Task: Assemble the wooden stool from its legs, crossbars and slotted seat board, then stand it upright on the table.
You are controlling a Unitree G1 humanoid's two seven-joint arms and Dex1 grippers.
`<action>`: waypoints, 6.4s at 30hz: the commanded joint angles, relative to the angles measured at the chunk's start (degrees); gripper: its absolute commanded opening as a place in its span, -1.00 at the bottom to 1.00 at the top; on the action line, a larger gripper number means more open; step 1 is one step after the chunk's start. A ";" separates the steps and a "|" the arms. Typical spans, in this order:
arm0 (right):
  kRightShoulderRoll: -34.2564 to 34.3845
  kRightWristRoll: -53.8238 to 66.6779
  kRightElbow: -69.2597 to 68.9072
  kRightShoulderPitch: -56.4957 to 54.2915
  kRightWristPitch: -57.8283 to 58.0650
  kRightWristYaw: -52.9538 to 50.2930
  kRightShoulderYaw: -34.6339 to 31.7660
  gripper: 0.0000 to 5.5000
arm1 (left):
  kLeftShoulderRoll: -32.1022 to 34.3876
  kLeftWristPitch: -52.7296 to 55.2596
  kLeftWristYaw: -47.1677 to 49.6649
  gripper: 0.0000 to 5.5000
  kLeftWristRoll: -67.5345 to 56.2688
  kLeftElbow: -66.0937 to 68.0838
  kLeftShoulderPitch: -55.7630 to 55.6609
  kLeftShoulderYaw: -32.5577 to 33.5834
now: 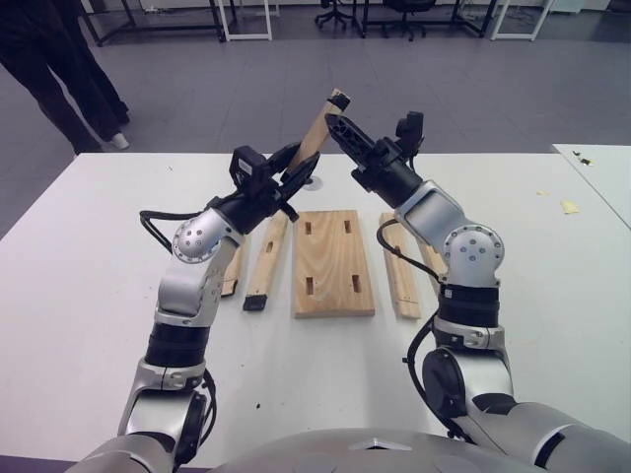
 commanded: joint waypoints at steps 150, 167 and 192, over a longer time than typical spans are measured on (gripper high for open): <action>-23.20 -53.72 -12.64 32.18 6.46 7.18 17.99 -0.05 | -2.16 -1.98 11.71 0.06 13.42 6.78 7.78 0.47; -27.32 -55.86 -20.58 26.92 -24.37 24.05 26.03 -0.25 | -22.36 39.68 20.44 0.06 -41.69 6.72 -0.65 17.26; -27.84 -52.20 -22.54 30.61 -27.98 27.23 24.45 -0.25 | -19.67 36.13 21.79 -0.62 -41.58 1.11 4.60 16.50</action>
